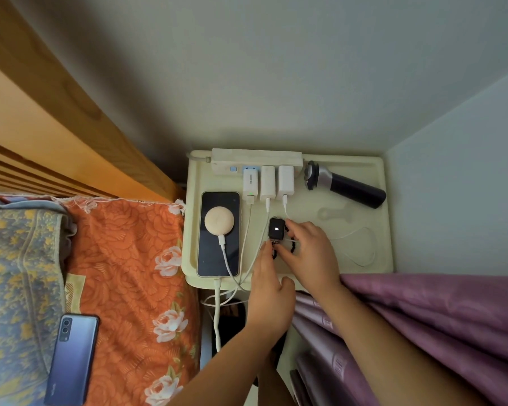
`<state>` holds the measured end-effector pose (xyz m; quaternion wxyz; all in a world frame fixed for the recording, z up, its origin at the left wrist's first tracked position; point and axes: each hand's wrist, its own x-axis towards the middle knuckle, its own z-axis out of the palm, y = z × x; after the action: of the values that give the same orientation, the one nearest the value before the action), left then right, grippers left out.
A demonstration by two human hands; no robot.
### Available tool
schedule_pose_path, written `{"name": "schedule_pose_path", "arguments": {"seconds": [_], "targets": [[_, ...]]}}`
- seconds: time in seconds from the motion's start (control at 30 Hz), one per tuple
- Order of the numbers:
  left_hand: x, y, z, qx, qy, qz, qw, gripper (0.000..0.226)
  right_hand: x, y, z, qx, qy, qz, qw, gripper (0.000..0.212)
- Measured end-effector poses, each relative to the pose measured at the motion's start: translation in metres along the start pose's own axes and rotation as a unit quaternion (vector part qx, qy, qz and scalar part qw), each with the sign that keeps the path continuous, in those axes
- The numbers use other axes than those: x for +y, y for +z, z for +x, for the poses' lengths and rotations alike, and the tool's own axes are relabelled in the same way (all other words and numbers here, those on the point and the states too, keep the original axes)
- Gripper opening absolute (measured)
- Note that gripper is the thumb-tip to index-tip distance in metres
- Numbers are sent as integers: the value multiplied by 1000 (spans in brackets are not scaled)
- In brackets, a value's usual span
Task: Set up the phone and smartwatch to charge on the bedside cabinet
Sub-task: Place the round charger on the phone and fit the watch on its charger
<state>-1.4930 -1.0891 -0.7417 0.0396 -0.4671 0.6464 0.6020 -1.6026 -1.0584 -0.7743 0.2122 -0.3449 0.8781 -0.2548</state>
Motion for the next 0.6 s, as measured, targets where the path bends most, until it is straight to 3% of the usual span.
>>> {"name": "schedule_pose_path", "arguments": {"seconds": [0.2,0.37,0.47,0.6], "targets": [[5,0,0,-2,-3,4,1000,73,0,-6,-7,16,-3,4,1000,41],[9,-2,-3,-5,1,18,1000,72,0,-17,-10,126,-2,50,991,19],[10,0,-8,0,12,33,999,70,3,-30,0,234,59,86,967,19],[15,3,-17,-2,37,58,998,69,16,-54,16,325,211,132,912,18]]}}
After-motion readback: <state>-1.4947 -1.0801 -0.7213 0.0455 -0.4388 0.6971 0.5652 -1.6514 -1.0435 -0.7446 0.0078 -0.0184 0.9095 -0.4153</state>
